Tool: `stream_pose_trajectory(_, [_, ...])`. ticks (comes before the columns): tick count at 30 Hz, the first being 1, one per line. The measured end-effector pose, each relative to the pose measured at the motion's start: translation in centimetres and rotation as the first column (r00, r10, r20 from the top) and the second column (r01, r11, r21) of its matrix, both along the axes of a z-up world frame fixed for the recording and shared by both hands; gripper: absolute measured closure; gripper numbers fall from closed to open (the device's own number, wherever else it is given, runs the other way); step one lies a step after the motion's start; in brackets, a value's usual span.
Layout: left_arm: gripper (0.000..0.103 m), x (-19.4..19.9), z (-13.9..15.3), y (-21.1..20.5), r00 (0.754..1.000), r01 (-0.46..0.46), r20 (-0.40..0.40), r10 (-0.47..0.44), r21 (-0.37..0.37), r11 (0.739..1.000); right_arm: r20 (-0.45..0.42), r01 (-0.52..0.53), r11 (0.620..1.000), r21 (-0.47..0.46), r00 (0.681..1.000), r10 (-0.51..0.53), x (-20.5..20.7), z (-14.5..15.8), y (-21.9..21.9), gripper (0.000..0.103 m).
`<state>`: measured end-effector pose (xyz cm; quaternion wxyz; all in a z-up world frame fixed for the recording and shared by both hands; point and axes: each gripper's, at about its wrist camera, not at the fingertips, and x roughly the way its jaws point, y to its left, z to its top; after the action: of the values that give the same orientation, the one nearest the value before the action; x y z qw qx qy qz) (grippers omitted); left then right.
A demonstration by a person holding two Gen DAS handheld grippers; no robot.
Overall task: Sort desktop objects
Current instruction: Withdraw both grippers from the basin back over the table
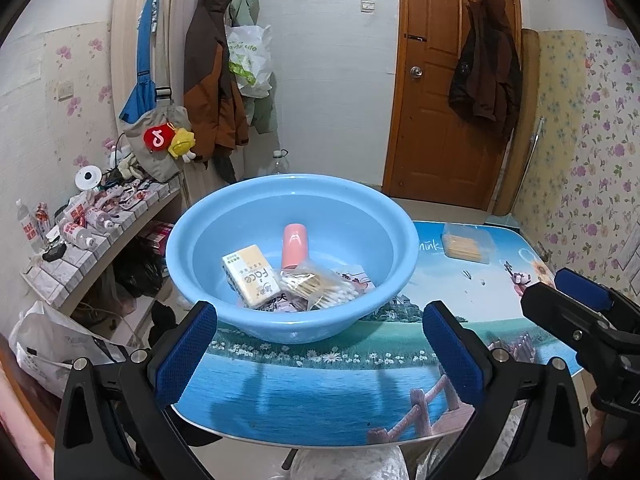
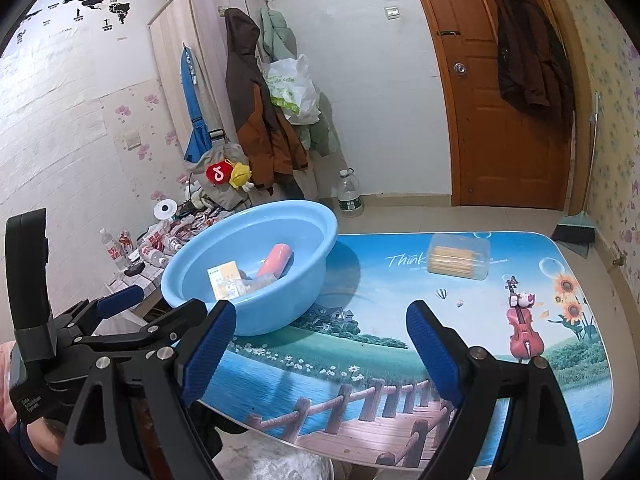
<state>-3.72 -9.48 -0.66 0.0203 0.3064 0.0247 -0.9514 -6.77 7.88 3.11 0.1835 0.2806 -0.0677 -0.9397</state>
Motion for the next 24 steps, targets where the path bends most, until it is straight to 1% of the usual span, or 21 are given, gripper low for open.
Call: stream_pose_trajectory(24, [0.000, -0.51, -0.34, -0.48, 1.000, 0.002, 0.012, -0.002, 0.009, 1.000, 0.032, 0.007, 1.000, -0.002, 0.999, -0.007, -0.74, -0.69, -0.28, 0.014])
